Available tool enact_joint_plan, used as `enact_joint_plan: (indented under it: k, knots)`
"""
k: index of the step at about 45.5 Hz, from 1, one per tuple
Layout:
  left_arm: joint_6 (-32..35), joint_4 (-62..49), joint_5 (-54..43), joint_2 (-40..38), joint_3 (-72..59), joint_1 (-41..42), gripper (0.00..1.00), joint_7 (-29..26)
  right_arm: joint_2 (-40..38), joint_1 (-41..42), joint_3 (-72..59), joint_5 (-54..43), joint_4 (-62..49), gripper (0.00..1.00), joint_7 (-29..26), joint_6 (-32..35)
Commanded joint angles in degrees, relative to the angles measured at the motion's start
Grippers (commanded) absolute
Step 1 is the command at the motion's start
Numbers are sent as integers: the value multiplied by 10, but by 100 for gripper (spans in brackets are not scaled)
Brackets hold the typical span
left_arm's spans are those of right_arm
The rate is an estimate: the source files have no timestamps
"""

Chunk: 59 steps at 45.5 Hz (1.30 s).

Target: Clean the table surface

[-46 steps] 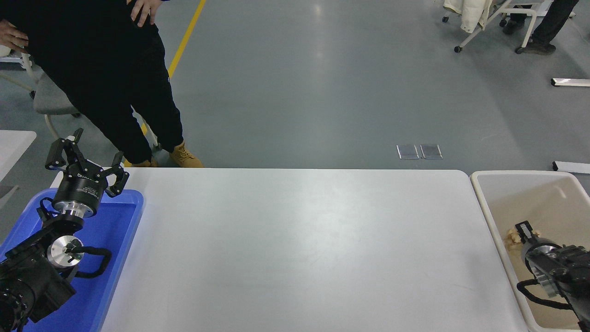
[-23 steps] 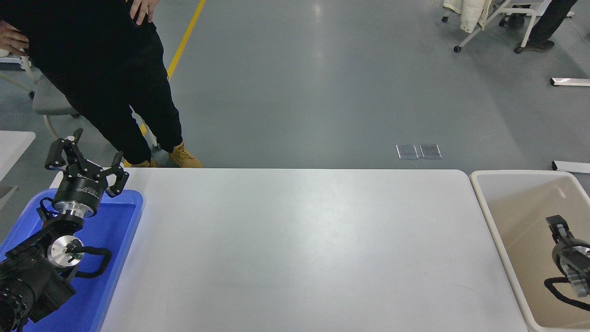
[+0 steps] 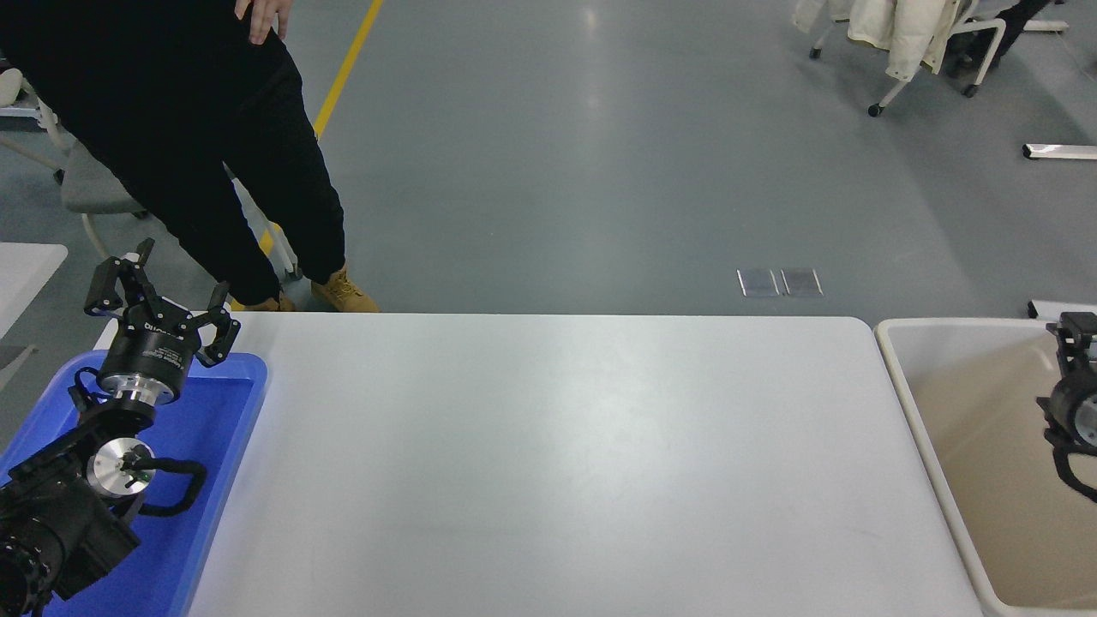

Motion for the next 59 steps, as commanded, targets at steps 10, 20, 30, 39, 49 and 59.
enact_joint_plan:
  k: [10, 20, 30, 39, 49, 59]
  knots:
    - [-1, -1, 0, 0, 0, 0, 100, 0, 241, -73, 220, -10, 76, 100, 38, 18]
    - [-1, -1, 1, 0, 0, -1, 100, 0, 312, -34, 237, -10, -3, 100, 89, 19]
    - [-1, 0, 0, 0, 0, 0, 100, 0, 338, -5, 236, -10, -10, 100, 94, 22]
    - [0, 0, 0, 0, 0, 0, 100, 0, 333, 9, 232, -9, 1, 100, 94, 29]
    - [0, 0, 0, 0, 0, 0, 100, 0, 340, -5, 214, -8, -4, 100, 120, 34]
    - [0, 0, 0, 0, 0, 0, 100, 0, 348, -5, 189, 0, -51, 100, 154, 26]
